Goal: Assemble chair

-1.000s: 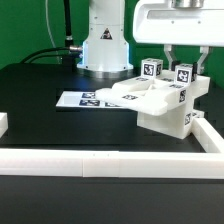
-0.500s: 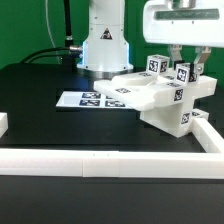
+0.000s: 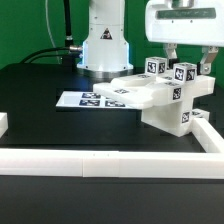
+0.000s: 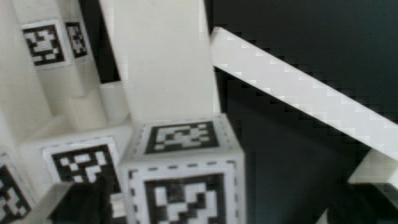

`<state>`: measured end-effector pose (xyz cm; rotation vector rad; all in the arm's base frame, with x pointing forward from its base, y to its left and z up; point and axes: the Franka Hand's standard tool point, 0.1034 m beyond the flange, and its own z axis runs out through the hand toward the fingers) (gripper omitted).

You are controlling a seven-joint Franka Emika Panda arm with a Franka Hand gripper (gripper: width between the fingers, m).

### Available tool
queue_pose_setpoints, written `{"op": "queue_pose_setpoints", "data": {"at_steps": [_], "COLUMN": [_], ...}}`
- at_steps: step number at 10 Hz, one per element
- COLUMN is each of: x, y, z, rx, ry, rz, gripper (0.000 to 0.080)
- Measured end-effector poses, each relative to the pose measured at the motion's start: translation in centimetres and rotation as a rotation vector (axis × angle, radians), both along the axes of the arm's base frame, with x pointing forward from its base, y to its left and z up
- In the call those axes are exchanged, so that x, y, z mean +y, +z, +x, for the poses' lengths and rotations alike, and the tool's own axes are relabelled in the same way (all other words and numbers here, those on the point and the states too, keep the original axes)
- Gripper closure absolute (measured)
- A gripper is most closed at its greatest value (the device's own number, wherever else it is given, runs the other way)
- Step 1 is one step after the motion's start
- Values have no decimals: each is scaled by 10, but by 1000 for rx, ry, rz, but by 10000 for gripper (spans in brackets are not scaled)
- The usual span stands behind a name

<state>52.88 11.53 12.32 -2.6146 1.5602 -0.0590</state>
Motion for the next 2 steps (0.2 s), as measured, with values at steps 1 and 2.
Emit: {"op": "queue_pose_setpoints", "data": {"at_steps": [1,2], "x": [1,3], "y": [8,15], "z": [2,3], "rx": [-7,-8], "ry": [4,6], "rz": [11,16], "gripper": [158,158]}}
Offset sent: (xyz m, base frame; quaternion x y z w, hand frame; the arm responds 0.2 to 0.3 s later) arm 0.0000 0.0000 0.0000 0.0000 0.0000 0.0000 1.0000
